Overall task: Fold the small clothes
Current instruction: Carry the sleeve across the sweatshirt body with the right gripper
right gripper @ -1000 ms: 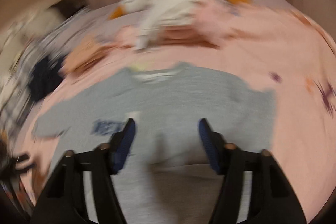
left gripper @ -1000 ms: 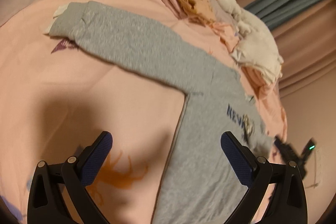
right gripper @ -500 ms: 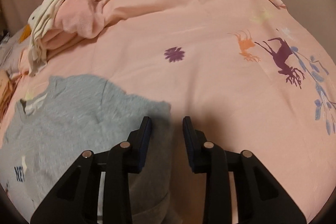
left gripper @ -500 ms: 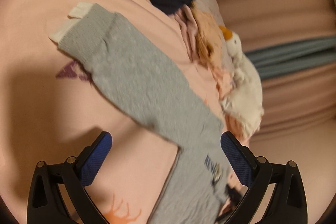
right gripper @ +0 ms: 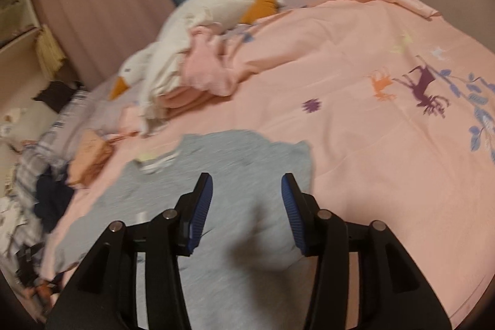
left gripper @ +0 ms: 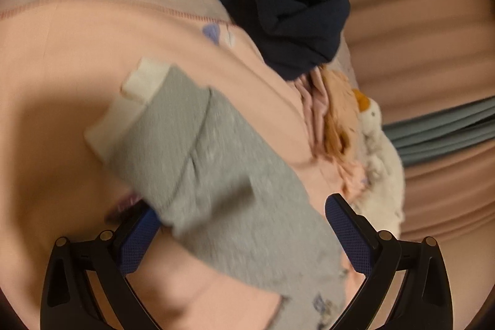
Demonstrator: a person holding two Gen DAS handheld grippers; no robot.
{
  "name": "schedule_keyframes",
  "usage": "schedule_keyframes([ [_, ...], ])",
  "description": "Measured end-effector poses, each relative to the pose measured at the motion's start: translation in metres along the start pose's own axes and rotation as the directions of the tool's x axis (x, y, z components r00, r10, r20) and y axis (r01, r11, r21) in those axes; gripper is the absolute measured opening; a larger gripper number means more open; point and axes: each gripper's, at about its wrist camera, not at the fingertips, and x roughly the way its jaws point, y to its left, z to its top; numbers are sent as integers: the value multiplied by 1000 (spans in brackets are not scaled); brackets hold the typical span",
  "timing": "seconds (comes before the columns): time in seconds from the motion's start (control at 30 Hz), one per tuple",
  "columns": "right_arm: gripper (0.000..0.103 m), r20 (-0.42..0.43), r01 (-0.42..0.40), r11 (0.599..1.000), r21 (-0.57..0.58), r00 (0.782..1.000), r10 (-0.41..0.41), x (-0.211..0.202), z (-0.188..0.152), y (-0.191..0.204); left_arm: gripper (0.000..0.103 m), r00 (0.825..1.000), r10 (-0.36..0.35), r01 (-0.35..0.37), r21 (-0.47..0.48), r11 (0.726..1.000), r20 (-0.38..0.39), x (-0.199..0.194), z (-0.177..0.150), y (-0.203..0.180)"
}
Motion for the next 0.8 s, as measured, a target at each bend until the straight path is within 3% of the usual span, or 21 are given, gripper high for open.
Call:
schedule_keyframes([
  [0.1,49,-5,-57,998,-4,998,57,-11,-15,8,86,997,63,-62,-17,998,34,2,10,1],
  [0.17,49,-10,-86,996,-12,996,86,-16,-23,13,44,990,137,-137,-9,991,43,4,16,-1],
  [0.23,51,-15,-105,994,-21,994,105,-21,-30,16,16,974,220,-223,58,973,50,6,18,-10],
  [0.33,52,-22,-91,995,-46,996,91,-23,-35,19,16,955,282,-296,202,933,97,0,9,-37],
  [0.4,52,-22,-98,994,-56,995,97,-25,-37,19,16,955,269,-293,267,918,123,-4,1,-57],
  [0.5,53,-22,-109,993,-55,994,108,-28,-41,18,16,957,238,-285,406,868,164,-11,-23,-100],
  [0.57,53,-23,-119,991,-58,993,117,-29,-44,18,16,962,208,-270,503,821,176,-12,-45,-131],
  [0.67,54,-29,-133,990,-56,991,131,-32,-50,16,16,969,170,-246,642,726,178,-8,-88,-172],
  [0.8,55,-41,-151,988,-26,988,150,-33,-59,11,16,980,162,-193,766,614,117,15,-145,-203],
])
